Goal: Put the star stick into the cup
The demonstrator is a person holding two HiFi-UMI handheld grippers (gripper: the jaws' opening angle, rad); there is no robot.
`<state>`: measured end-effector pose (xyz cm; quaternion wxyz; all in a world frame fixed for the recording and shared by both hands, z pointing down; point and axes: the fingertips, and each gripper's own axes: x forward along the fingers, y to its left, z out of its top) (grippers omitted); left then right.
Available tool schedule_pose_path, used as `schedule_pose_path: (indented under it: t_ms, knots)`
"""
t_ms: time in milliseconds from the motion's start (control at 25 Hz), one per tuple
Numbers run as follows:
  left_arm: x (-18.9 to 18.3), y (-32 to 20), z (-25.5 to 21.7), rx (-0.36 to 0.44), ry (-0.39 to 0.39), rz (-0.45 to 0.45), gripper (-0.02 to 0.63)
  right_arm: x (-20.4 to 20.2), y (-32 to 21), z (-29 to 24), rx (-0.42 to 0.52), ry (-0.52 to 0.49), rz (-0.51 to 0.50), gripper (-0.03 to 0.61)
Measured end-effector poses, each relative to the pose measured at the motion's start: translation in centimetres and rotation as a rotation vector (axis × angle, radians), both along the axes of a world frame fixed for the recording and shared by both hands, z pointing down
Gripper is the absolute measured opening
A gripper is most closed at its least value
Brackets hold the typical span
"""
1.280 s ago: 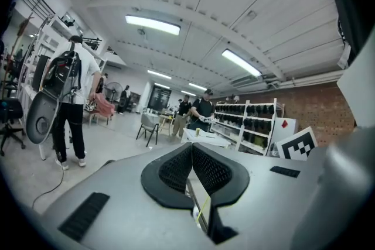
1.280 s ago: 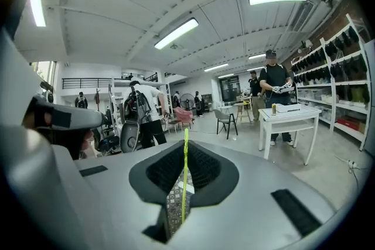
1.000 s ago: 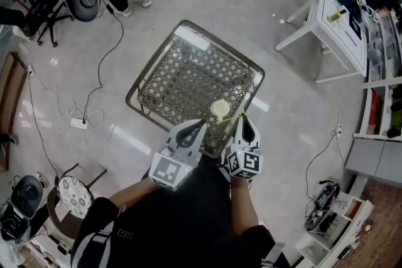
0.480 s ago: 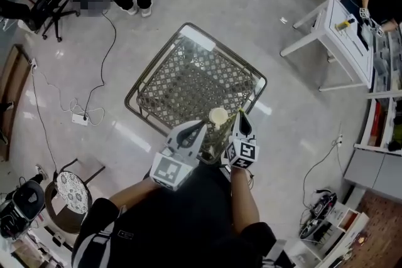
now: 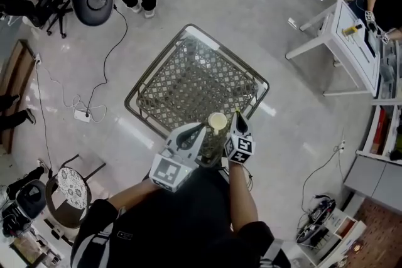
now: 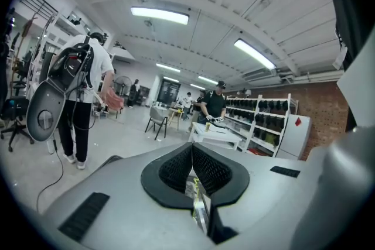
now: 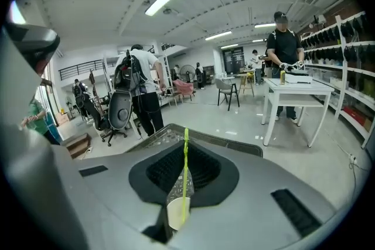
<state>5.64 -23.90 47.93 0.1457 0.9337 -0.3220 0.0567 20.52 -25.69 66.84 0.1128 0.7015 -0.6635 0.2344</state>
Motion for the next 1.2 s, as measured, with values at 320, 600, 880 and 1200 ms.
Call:
schedule_pose_path:
  t_ms: [320, 600, 880, 1200]
  knots:
    - [0.1, -0.5, 0.9, -0.023, -0.020, -0.007, 0.017, 0.1, -1.1, 3.8, -0.080, -0.060, 0.004, 0.019]
    - [0.2, -1.1, 0.9, -0.023, -0.030, -0.019, 0.017, 0.7, -2.0, 6.1, -0.153, -0.088, 0.001, 0.020]
    - [-0.3, -1.5, 1.1, -0.022, -0.032, -0.036, 0.017, 1.1, -2.7, 7.9, -0.193, -0.103, 0.002, 0.020]
    - [0.2, -1.8, 1.2, -0.017, -0.043, -0.043, 0.017, 1.7, -4.1, 8.7, -0.206, -0.102, -0.013, 0.020]
